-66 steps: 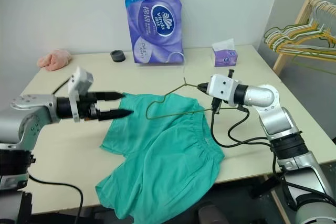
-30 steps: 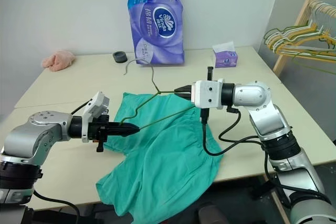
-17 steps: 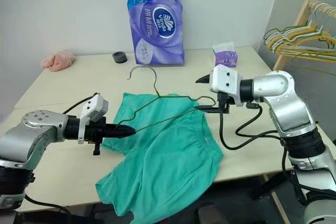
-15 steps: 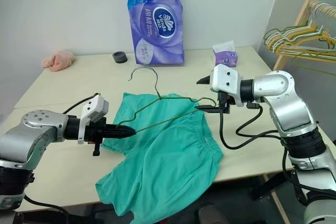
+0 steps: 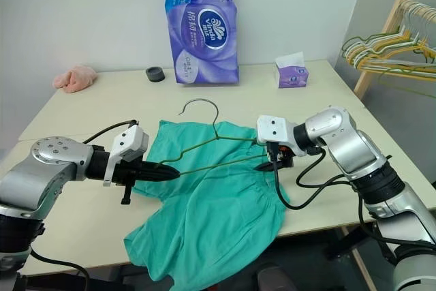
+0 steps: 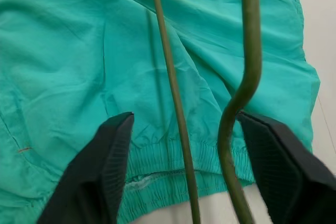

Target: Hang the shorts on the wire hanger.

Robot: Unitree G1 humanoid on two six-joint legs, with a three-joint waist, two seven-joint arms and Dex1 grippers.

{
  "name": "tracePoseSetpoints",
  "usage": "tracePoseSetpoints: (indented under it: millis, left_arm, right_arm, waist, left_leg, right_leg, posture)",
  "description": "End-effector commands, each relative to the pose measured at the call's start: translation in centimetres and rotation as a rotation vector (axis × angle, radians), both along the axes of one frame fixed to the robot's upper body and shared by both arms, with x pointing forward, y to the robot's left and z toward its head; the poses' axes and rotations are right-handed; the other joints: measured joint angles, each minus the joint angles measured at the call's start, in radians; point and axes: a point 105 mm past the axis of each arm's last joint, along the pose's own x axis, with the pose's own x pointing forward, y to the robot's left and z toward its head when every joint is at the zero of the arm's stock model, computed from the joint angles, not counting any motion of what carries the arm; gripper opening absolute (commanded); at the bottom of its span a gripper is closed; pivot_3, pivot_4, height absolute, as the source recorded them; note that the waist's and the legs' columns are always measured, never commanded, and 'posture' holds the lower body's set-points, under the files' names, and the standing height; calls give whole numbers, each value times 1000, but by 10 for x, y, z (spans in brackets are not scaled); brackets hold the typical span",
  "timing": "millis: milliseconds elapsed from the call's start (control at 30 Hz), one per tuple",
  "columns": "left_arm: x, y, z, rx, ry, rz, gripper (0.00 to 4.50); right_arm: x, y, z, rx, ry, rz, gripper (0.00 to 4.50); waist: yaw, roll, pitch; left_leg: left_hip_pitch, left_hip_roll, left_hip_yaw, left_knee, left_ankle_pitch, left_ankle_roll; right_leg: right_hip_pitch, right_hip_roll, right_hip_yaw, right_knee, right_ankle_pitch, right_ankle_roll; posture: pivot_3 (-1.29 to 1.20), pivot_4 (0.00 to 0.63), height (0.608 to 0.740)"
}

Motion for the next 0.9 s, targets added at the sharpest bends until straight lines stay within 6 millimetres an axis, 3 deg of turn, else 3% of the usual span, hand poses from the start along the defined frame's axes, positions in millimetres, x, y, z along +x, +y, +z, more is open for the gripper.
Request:
tracePoseSetpoints:
  millis: [33, 233, 467, 567, 767, 900]
  left_arm:
    - [-2, -3, 7, 24, -48, -31, 0]
    - [-1, -4, 9, 16, -56, -36, 0]
    - [8, -2, 8, 14, -103, -3, 0]
    - [22, 3, 11, -1, -162, 66, 696]
    - [48, 39, 36, -148, -269, 322, 2489]
    - [54, 63, 48, -232, -300, 449, 2489]
  right_arm:
    - [-2, 3, 9, -9, -20, 31, 1943]
    - [-4, 0, 2, -36, -2, 27, 20]
    - [-9, -3, -4, -32, 29, 23, 20]
    - [-11, -5, -4, -14, 57, 8, 0]
    - [-13, -25, -3, 41, 144, -105, 0]
    - [-16, -33, -7, 60, 189, -162, 0]
  waist:
    - [0, 0, 0]
    - [1, 0, 0]
    - [1, 0, 0]
    - [2, -1, 0]
    - [2, -1, 0]
    - [-1, -1, -1]
  left_leg:
    - [0, 0, 0, 0, 0, 0]
    - [0, 0, 0, 0, 0, 0]
    - [0, 0, 0, 0, 0, 0]
    - [0, 0, -1, 0, 0, 0]
    - [-1, 0, -2, 0, 0, 0]
    - [0, 0, -2, 0, 0, 0]
  right_leg:
    - [0, 0, 0, 0, 0, 0]
    - [0, 0, 0, 0, 0, 0]
    - [0, 0, 0, 0, 0, 0]
    - [0, 0, -1, 0, 0, 0]
    - [0, 0, -1, 0, 0, 0]
    - [0, 0, -1, 0, 0, 0]
  posture:
    - [-190, 29, 740]
    - [-187, 28, 740]
    - [-188, 28, 740]
    - [-190, 29, 740]
    - [-200, 29, 740]
    - [-208, 28, 740]
